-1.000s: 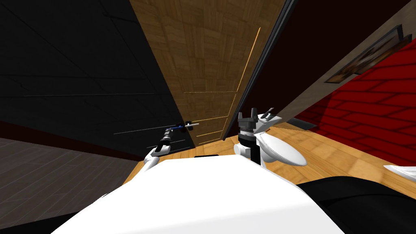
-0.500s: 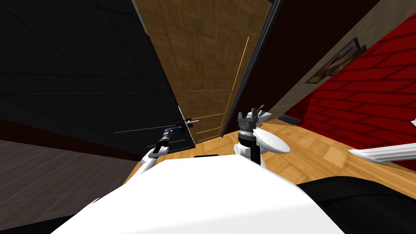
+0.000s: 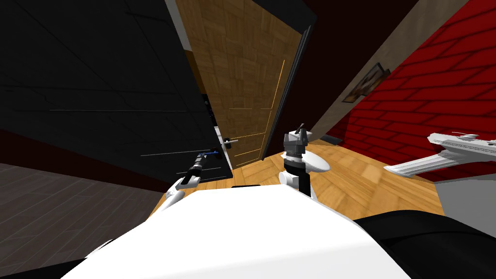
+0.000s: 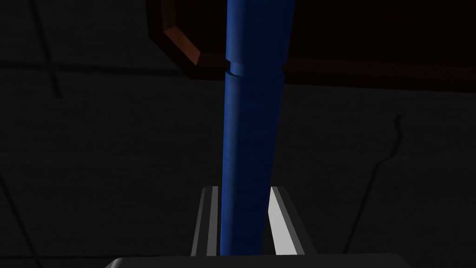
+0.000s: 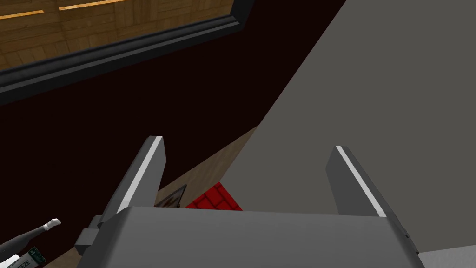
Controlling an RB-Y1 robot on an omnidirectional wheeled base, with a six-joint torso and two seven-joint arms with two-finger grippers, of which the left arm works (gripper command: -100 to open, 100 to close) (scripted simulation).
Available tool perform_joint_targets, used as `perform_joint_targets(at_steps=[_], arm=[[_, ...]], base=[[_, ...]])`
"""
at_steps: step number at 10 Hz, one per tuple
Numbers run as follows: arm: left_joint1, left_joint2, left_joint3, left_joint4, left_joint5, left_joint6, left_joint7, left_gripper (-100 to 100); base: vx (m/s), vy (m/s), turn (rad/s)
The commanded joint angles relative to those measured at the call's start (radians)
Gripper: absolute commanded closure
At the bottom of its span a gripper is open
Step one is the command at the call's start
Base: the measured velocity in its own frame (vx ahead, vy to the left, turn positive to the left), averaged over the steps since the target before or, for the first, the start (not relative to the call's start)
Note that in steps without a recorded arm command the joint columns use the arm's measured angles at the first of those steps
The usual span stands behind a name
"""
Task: Pull the door open
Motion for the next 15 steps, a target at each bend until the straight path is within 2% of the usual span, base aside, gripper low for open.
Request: perform_joint_targets(at_steps=[1, 2, 3, 4, 10, 11, 12, 15], arm=[[0.008, -0.002, -0.029, -0.022, -0.004, -0.01, 0.013, 100], [0.009, 0.003, -0.008, -0.02, -0.001, 0.004, 0.006, 100], [0.032, 0.019, -0.024, -0.033, -0.001, -0.013, 0.023, 100], [0.038, 0.024, -0.029, -0.037, -0.001, -0.019, 0.028, 100], [0.12, 0.091, -0.098, -0.086, -0.004, -0.105, 0.098, 100], [0.118, 0.089, -0.078, -0.084, -0.001, -0.091, 0.087, 100], [0.137, 0.103, -0.09, -0.086, -0.002, -0.114, 0.102, 100], [0.166, 0.131, -0.108, -0.09, -0.005, -0.16, 0.128, 100]], base=[[-0.144, 0.045, -0.096], [-0.065, 0.037, -0.005], [-0.122, 0.03, -0.103], [-0.186, 0.047, -0.115], [-0.198, 0.083, -0.131], [-0.108, 0.048, -0.015], [-0.129, 0.008, -0.098], [-0.21, 0.06, -0.17]])
